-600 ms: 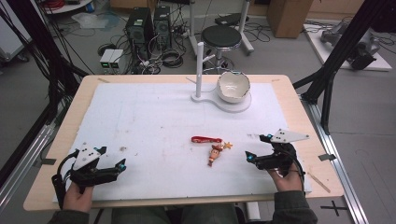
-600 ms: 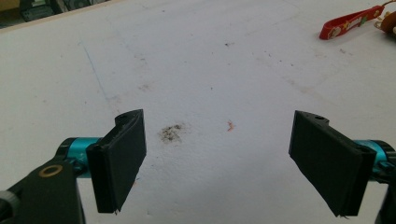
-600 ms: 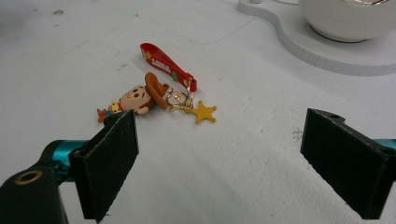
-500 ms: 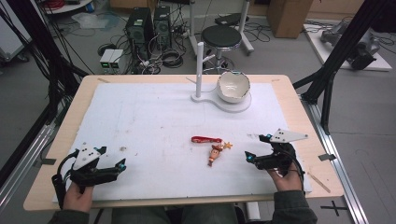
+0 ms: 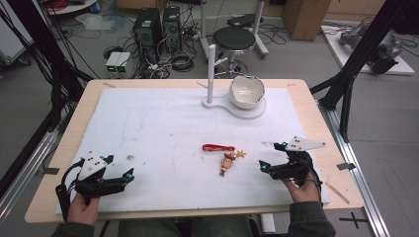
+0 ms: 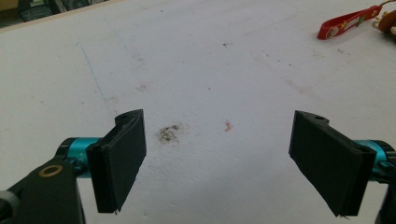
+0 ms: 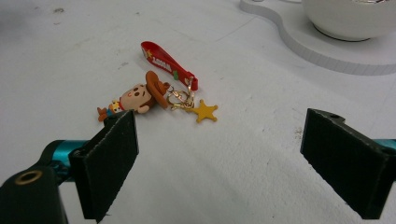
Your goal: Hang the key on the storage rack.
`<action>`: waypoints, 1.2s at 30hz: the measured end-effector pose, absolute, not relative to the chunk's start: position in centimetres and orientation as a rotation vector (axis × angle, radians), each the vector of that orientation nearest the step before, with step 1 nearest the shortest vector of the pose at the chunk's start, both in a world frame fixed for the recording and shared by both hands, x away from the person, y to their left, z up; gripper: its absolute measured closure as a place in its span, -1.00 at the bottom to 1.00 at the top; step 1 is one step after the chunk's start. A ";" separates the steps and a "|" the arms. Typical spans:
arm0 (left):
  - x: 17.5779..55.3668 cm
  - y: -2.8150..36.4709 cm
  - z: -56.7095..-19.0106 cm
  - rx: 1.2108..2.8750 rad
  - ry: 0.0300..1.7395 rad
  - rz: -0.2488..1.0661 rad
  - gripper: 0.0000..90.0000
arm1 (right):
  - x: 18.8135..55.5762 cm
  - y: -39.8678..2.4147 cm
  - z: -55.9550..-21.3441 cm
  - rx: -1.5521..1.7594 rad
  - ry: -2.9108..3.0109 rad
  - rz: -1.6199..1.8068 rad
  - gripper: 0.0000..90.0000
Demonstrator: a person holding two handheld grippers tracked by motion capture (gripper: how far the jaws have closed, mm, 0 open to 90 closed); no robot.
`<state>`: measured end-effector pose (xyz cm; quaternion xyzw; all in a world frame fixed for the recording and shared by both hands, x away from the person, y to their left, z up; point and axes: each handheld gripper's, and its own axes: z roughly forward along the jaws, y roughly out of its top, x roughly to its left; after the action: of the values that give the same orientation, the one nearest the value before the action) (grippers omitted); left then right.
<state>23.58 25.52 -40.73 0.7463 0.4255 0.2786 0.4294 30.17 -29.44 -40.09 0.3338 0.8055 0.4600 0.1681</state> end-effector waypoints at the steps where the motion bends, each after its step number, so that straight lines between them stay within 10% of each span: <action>1: 23.6 25.5 -40.7 1.865 1.060 0.695 -0.57 | 30.2 -29.4 -40.1 0.942 2.293 1.306 -0.77; 36: 23.3 25.5 -40.7 1.857 1.058 0.701 -0.57 | 31.3 -28.2 -38.5 0.886 2.363 1.304 -0.77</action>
<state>23.34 25.50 -40.67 0.7446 0.4245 0.2812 0.4316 31.28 -28.18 -38.47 0.3084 0.8224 0.4540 0.1499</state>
